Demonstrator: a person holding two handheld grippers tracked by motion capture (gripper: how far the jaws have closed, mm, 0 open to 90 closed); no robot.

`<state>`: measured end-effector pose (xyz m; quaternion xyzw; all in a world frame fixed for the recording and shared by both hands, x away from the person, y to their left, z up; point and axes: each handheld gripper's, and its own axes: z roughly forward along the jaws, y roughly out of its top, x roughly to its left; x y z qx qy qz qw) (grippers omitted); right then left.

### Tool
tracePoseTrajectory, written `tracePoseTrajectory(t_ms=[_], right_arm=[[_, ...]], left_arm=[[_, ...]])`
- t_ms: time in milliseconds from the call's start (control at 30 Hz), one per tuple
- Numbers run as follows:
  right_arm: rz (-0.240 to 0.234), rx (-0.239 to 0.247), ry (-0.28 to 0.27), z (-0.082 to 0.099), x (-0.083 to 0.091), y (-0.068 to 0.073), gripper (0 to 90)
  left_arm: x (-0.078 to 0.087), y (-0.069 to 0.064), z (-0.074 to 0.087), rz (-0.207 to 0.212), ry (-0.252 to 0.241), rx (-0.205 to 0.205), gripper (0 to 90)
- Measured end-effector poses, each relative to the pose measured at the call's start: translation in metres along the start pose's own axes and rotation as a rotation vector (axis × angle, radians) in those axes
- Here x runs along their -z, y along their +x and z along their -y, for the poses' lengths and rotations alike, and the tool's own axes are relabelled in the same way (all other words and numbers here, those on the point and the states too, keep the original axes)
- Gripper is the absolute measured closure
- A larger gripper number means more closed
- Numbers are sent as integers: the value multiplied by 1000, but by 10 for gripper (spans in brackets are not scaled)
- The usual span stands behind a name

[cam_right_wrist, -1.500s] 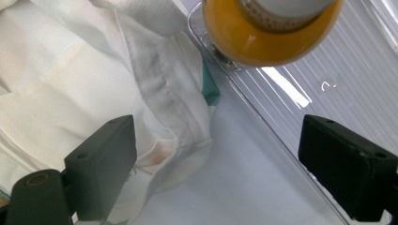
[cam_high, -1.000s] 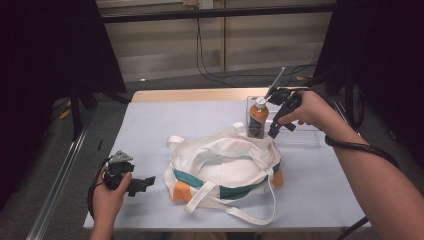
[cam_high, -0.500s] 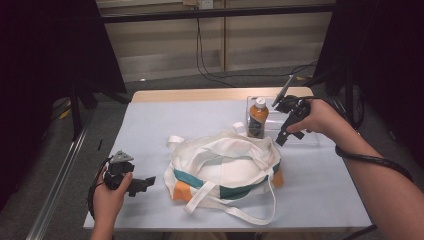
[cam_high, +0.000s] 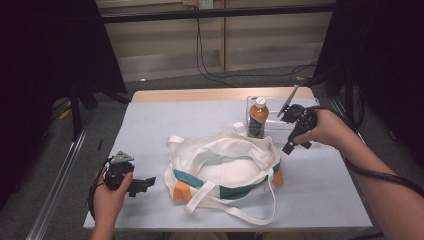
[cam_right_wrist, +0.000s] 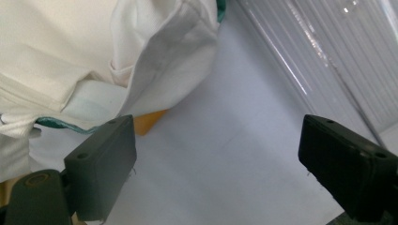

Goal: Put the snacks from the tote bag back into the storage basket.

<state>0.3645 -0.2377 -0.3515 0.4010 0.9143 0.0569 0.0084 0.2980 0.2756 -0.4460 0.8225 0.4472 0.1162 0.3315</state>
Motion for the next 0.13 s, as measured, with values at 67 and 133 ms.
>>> tracePoseTrajectory(t_ms=[67,133], right_arm=[[-11,0,-11,5,-4,1,115],[-10,3,-7,10,-9,2,114]], left_arm=[[0,0,0,-1,-6,10,48],[0,0,-1,-1,-3,19,48]])
